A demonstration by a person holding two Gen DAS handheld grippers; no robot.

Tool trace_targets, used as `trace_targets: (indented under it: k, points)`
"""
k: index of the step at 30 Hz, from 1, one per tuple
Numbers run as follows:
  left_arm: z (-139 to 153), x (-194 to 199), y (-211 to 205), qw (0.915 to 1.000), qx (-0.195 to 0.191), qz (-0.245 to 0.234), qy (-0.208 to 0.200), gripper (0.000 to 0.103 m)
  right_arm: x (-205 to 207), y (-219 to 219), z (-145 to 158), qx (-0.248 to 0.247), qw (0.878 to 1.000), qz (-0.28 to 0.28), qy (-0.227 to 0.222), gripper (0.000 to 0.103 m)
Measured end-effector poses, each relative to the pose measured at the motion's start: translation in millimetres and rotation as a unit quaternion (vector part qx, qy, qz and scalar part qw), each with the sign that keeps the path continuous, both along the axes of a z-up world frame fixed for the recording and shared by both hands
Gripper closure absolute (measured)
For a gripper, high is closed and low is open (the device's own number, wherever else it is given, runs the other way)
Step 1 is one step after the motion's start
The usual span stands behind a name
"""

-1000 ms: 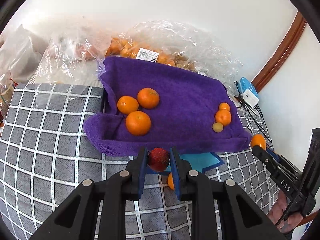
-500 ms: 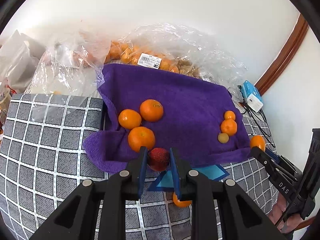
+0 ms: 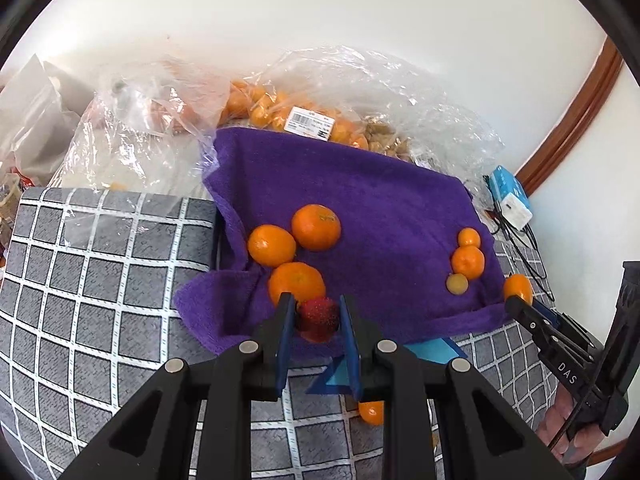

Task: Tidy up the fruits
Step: 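Carry the red fruit over the towel while the right tool carries its orange there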

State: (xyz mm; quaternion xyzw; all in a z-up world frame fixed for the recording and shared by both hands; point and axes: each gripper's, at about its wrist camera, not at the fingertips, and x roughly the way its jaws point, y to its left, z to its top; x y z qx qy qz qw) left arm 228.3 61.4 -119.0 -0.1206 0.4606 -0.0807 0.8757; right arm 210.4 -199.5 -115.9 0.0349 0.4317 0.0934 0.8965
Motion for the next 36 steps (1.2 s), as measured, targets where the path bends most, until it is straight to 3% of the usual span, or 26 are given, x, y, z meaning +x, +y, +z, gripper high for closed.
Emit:
trace_targets:
  k: [9, 25, 36]
  points:
    - [0.4, 12.5, 19.5, 0.9996, -0.016, 0.022, -0.001, 0.081, 25.1, 1.2, -5.8, 0.008, 1.000, 0.004, 0.000, 0.072]
    - [-15.1, 42.6, -10.4, 0.9997, -0.013, -0.017, 0.013, 0.081, 67.9, 52.4, -45.8, -0.002, 0.997, 0.072, 0.036, 0.072]
    - [-23.1, 43.9, -27.1, 0.9989, -0.011, -0.043, 0.014, 0.081, 64.1, 55.3, -53.7, -0.020, 0.995, 0.083, 0.047, 0.069]
